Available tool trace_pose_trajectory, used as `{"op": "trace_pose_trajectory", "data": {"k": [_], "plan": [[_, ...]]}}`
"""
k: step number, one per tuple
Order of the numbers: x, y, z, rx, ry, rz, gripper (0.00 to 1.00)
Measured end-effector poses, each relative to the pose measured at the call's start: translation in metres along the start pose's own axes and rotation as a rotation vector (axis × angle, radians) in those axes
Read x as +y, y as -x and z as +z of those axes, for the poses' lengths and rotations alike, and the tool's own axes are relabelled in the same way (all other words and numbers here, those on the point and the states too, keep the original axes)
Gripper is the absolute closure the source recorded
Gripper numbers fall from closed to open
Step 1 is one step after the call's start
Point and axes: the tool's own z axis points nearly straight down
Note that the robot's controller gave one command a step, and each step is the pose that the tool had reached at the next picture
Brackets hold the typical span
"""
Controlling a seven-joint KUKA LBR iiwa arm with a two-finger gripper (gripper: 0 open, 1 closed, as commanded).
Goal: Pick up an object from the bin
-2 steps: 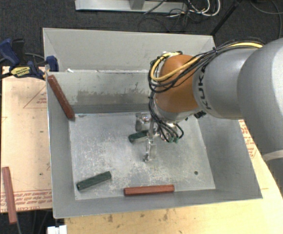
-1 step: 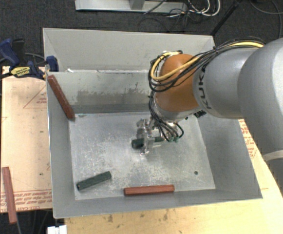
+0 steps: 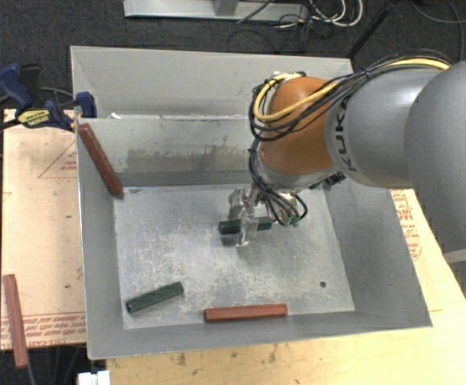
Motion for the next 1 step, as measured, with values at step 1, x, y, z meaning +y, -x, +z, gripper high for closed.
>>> {"op": "trace_pose_trajectory", "data": {"k": [1], "plan": [[0.0003, 0.0027, -0.0702, -0.005, -0.001, -0.001, 1.00]]}}
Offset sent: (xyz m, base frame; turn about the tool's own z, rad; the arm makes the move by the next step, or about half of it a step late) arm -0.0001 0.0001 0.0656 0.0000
